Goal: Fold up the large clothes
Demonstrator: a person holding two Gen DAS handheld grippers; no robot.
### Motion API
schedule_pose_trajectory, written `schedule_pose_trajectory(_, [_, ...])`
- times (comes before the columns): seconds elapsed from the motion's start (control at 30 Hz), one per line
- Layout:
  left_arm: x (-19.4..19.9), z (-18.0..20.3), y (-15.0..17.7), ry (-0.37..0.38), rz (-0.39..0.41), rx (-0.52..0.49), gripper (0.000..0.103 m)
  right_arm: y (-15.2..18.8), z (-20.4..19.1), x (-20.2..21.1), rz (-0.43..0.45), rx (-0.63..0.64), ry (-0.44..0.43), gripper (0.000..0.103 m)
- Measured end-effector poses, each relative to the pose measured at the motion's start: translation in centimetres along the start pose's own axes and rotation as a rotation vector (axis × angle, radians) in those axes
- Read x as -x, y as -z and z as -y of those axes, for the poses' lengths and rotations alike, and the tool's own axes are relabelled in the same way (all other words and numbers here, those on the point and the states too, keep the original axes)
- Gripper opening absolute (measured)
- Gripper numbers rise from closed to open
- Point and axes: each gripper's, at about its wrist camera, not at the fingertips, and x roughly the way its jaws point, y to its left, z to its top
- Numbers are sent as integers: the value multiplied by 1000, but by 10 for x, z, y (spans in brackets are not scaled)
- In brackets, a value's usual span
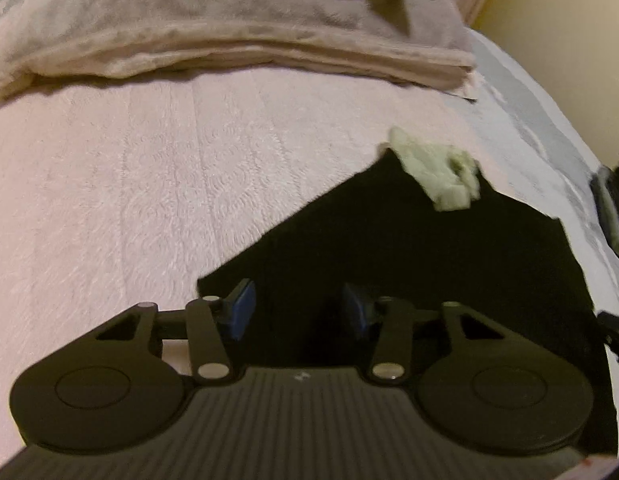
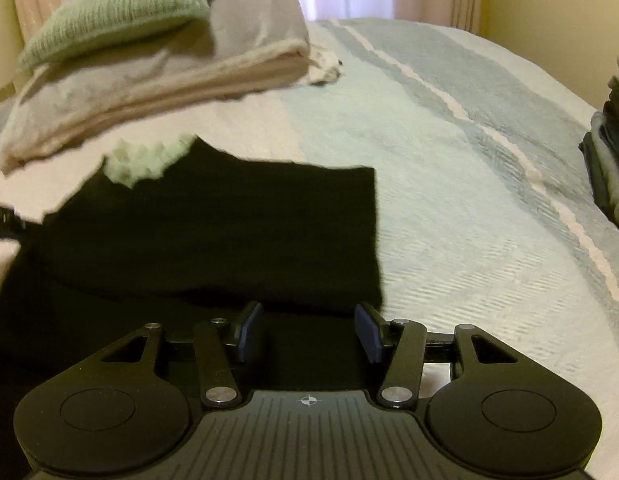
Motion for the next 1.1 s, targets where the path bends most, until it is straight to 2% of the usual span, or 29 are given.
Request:
schedule_pose_trajectory(0.13, [-27, -4, -14, 4, -42, 13, 41, 5, 10, -10, -33, 86, 15, 49])
schedule_pose_trajectory(0.23, [-30, -2, -15, 3, -44, 4, 26, 6, 18, -12, -20, 79, 24, 49])
schedule_pose_trajectory(0.27, [-29, 0, -16, 0, -40, 2, 16, 5, 21, -12, -13, 60, 33, 49])
schedule_pose_trajectory(0.3, [-26, 2, -16, 9, -30, -5, 10, 4, 25, -10, 2, 34, 50, 49])
schedule_pose_trajectory(0.33, [-23, 6, -18, 12, -23, -18, 8, 3, 28, -9, 7, 18, 53, 49])
schedule_pose_trajectory(0.4, [-10, 14, -18, 1, 20, -60, 7, 2, 31, -14, -19, 19, 45, 49])
schedule_pose_trajectory(0.53, [10, 16, -17, -2, 94, -50, 7, -1, 32, -24, -17, 68, 35, 49])
schedule_pose_trajectory(0.63, [10, 8, -10, -2, 78, -15, 7, -4, 39, -26, 4, 44, 48, 49])
schedule_pose_trajectory(0.73, [16, 1, -3, -11, 104, -12, 7, -5, 41, -28, 8, 39, 66, 49])
schedule_pose_trajectory(0.8, [8, -8, 2, -15, 71, 21, 7, -7, 39, -28, 14, 42, 68, 49])
schedule_pose_trajectory(0.87, [9, -10, 3, -6, 82, 22, 7, -9, 39, -26, 25, 42, 74, 49])
schedule_pose_trajectory(0.93, [14, -9, 1, -6, 110, 7, 7, -8, 39, -27, 18, 36, 67, 49])
schedule_pose_trajectory(0.97, [13, -13, -1, -1, 112, 30, 7, -8, 37, -29, 11, 48, 65, 49])
schedule_pose_trajectory(1.1, [0, -26, -4, -11, 92, 61, 7, -6, 34, -34, -11, 82, 74, 49])
